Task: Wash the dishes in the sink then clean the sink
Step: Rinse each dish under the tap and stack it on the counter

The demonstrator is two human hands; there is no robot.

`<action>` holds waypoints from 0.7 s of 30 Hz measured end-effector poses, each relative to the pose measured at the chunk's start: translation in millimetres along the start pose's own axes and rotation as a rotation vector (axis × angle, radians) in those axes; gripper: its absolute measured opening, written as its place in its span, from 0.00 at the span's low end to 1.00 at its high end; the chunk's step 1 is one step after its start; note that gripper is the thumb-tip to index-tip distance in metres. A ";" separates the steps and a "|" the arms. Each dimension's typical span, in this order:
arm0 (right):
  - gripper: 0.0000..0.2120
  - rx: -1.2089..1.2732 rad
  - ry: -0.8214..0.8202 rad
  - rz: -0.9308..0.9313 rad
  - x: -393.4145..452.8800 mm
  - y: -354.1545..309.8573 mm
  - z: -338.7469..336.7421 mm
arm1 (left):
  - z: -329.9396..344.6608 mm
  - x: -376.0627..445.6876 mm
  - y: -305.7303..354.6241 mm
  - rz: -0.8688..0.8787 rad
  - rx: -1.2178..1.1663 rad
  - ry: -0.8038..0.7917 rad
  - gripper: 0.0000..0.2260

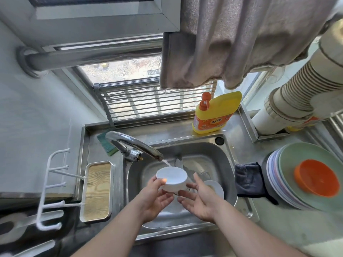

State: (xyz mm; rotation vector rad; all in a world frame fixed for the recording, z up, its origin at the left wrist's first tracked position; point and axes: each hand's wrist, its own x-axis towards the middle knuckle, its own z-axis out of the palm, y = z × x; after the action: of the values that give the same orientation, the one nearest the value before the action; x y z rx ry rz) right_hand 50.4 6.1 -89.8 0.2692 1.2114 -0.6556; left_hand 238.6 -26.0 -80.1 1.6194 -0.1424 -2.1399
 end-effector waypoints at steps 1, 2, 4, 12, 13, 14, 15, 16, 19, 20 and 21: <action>0.26 -0.002 -0.044 -0.005 -1.7 4.6 0.2 | 1.4 -1.2 0.6 0.055 0.024 -0.004 0.20; 0.24 -0.027 -0.090 -0.012 -3.0 10.0 1.5 | 1.6 -2.8 0.4 0.089 0.048 -0.023 0.23; 0.19 -0.099 -0.160 -0.045 -6.9 19.9 7.5 | 1.7 -3.8 -4.3 0.127 0.079 -0.070 0.29; 0.12 -0.244 -0.034 -0.229 -6.0 15.6 14.7 | -0.7 -11.0 -4.9 0.053 0.051 -0.084 0.30; 0.13 -0.218 -0.010 -0.238 -4.9 9.1 14.6 | -3.1 -10.5 0.0 0.017 0.020 -0.058 0.27; 0.14 -0.205 0.010 -0.239 -3.8 2.5 14.2 | -5.9 -10.4 4.9 -0.015 -0.018 -0.040 0.25; 0.15 -0.203 0.024 -0.232 -2.8 -3.6 13.8 | -8.3 -11.3 9.3 -0.039 -0.045 -0.040 0.24; 0.16 -0.209 0.027 -0.220 -1.7 -8.3 13.2 | -11.0 -11.7 12.4 -0.052 -0.061 -0.052 0.24; 0.18 -0.193 0.000 -0.180 -0.6 -14.3 11.3 | -15.0 -11.6 12.7 -0.070 -0.078 -0.096 0.27; 0.19 -0.189 -0.016 -0.169 0.4 -13.7 10.1 | -15.1 -11.1 11.7 -0.077 -0.079 -0.097 0.26; 0.21 -0.182 -0.029 -0.159 0.4 -12.1 9.9 | -14.5 -10.3 9.8 -0.077 -0.079 -0.090 0.25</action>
State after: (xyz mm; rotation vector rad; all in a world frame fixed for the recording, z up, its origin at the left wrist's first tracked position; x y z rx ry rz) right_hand 50.9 -8.7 -84.9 0.0113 1.2637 -0.6791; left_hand 257.2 -27.9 -72.0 1.5073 -0.0227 -2.2481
